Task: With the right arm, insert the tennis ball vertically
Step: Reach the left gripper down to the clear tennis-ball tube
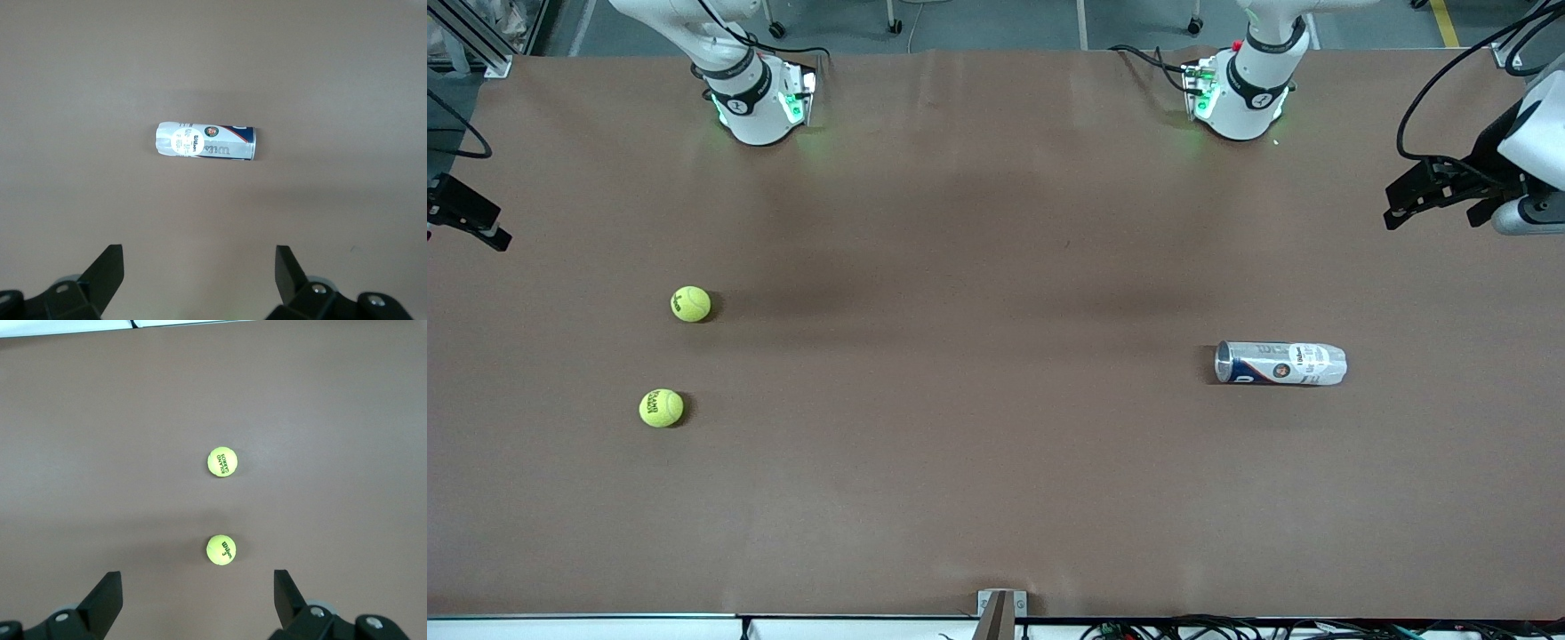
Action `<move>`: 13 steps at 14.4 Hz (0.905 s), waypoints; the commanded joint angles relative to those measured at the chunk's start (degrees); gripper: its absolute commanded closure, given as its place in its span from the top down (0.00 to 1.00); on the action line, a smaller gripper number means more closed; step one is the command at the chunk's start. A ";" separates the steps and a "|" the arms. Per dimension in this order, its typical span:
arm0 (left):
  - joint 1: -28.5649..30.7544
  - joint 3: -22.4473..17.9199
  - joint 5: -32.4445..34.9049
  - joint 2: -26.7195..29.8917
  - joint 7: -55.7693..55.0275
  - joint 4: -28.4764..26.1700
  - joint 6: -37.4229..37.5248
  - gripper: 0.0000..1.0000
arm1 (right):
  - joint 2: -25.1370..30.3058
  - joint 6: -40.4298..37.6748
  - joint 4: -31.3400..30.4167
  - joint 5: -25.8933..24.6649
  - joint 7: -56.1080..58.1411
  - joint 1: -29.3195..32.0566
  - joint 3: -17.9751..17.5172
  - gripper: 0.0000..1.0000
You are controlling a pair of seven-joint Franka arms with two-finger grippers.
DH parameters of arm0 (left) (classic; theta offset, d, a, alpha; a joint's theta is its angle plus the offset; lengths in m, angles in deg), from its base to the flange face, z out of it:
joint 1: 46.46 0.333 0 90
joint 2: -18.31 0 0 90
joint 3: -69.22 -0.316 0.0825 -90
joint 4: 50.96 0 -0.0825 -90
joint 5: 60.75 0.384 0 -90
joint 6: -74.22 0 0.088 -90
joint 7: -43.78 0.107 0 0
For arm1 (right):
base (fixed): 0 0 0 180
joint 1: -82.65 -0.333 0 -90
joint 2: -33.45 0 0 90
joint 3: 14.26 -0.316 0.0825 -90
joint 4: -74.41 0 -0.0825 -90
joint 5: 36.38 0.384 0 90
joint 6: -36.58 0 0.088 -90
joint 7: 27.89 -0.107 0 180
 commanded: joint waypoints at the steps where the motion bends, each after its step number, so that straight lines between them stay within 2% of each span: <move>1: 0.09 -0.03 -0.09 0.31 0.65 0.39 0.36 1.00 | 0.04 0.46 0.21 -1.23 -0.87 -0.33 -0.14 1.00; 6: 0.27 -0.11 0.08 -0.12 1.26 1.00 0.36 1.00 | -0.05 0.46 0.39 -1.14 -0.87 -0.24 -0.14 1.00; 9: 1.49 -0.20 1.65 -2.40 10.12 0.65 0.27 1.00 | -0.49 0.55 0.39 -1.23 -0.87 -0.15 -0.14 1.00; 13: 1.32 0.06 2.10 -6.53 16.27 0.12 0.09 1.00 | -1.46 0.55 0.57 -1.14 -0.87 -0.42 -0.14 1.00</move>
